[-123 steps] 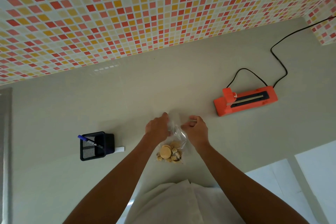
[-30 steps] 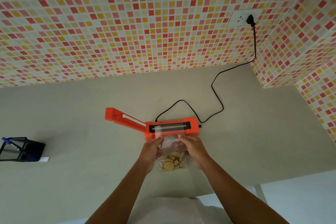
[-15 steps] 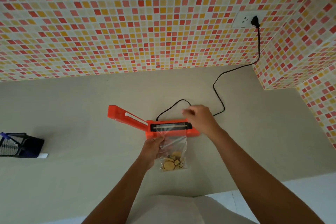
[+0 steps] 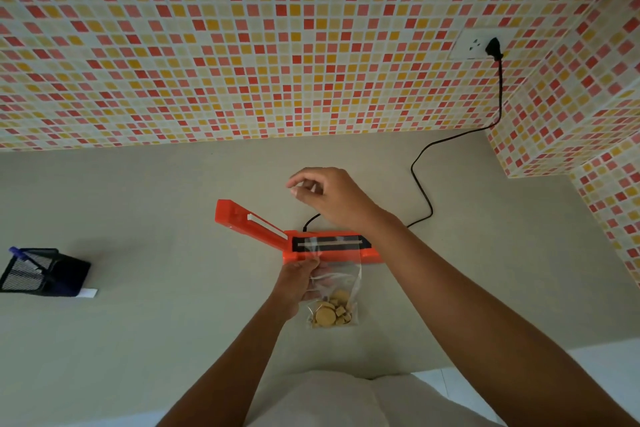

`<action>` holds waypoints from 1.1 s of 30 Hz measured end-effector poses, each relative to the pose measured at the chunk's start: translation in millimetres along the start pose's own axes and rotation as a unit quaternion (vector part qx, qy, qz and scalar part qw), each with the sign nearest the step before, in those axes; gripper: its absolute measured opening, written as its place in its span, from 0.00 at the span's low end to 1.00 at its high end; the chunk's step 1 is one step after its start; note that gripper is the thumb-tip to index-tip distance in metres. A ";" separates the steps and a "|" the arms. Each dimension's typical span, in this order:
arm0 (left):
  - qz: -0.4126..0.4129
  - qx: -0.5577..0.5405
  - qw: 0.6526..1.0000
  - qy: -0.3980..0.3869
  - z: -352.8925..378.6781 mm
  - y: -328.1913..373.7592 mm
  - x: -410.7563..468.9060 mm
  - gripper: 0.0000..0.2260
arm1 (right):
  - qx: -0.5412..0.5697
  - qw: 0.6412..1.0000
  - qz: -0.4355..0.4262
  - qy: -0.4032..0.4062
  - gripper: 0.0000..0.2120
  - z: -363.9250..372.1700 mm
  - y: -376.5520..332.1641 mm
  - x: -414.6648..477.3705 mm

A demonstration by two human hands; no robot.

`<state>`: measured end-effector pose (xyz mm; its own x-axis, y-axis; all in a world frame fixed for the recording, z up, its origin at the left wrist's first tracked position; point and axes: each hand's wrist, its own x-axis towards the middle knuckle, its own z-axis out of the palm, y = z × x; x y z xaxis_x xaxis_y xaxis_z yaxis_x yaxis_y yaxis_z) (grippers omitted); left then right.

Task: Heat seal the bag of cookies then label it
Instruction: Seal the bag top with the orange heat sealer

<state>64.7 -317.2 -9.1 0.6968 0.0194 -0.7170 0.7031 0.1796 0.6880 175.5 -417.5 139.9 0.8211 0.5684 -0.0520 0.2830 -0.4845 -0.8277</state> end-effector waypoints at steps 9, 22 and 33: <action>-0.007 -0.002 1.000 0.009 -3.9 -5.5 3.6 0.13 | -0.014 0.945 0.278 0.171 0.19 37.8 116.3 -86.2; -0.005 -0.005 1.000 0.001 -7.8 -6.9 -1.2 0.12 | 0.186 0.891 0.373 0.179 0.10 78.2 133.0 -119.1; 0.012 -0.067 0.998 -0.006 -8.3 -9.4 -5.3 0.10 | 0.234 0.863 0.398 0.206 0.09 77.2 133.6 -118.6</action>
<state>53.2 -310.9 -12.6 0.7150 0.0132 -0.6990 0.6619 0.3090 0.6829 77.6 -498.4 -7.7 0.7964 -0.1517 -0.5854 -0.6043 -0.2364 -0.7609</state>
